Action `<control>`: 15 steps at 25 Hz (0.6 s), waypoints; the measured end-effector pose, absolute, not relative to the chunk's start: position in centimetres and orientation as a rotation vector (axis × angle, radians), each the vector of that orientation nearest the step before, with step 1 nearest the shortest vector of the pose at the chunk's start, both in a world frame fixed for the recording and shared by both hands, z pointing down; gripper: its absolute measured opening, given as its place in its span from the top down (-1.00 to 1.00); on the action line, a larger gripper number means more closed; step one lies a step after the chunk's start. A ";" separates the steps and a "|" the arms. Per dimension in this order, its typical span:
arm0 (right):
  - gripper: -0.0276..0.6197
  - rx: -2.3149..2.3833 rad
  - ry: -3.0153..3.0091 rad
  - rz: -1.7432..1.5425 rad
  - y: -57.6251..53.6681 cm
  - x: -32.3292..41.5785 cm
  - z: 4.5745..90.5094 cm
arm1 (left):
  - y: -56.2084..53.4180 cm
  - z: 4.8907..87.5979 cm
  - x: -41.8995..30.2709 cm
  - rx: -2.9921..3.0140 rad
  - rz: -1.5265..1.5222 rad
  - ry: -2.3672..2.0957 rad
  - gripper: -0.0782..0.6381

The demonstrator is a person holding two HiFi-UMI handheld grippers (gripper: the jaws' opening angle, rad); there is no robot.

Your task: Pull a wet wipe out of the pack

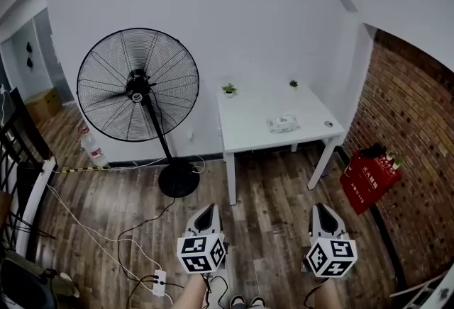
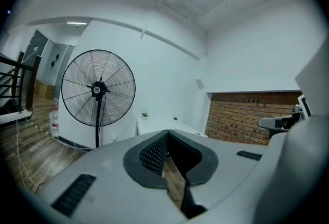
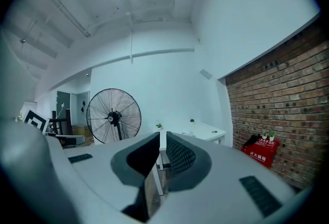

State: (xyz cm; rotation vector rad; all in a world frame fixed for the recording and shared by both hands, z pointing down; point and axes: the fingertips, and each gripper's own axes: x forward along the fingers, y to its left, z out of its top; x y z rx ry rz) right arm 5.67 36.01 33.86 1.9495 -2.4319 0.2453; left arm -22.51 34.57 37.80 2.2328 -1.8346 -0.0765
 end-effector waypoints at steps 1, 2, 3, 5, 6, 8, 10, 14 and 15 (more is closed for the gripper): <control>0.78 1.953 -2.430 0.246 36.0 5.7 33.9 | 34.5 37.8 -22.5 2.235 -0.077 -1.833 0.78; 0.76 1.955 -2.428 0.247 35.9 5.7 33.9 | 34.4 37.8 -22.5 2.236 -0.078 -1.832 0.78; 0.74 1.957 -2.426 0.247 35.8 5.7 33.8 | 34.3 37.7 -22.6 2.237 -0.079 -1.832 0.78; 0.69 1.963 -2.423 0.248 35.7 5.8 33.8 | 34.1 37.6 -22.6 2.236 -0.079 -1.833 0.78; 0.67 1.967 -2.421 0.250 35.6 5.8 33.8 | 34.0 37.6 -22.7 2.236 -0.077 -1.833 0.78; 0.63 1.974 -2.418 0.254 35.5 5.7 33.7 | 33.8 37.6 -22.9 2.238 -0.074 -1.833 0.78; 0.59 1.981 -2.415 0.255 35.4 5.5 33.7 | 33.6 37.5 -23.2 2.242 -0.073 -1.833 0.78; 0.52 1.993 -2.415 0.262 35.0 5.2 33.9 | 33.2 37.3 -23.5 2.251 -0.067 -1.834 0.78; 0.52 1.996 -2.416 0.265 35.0 5.2 34.0 | 33.1 37.3 -23.6 2.254 -0.065 -1.835 0.78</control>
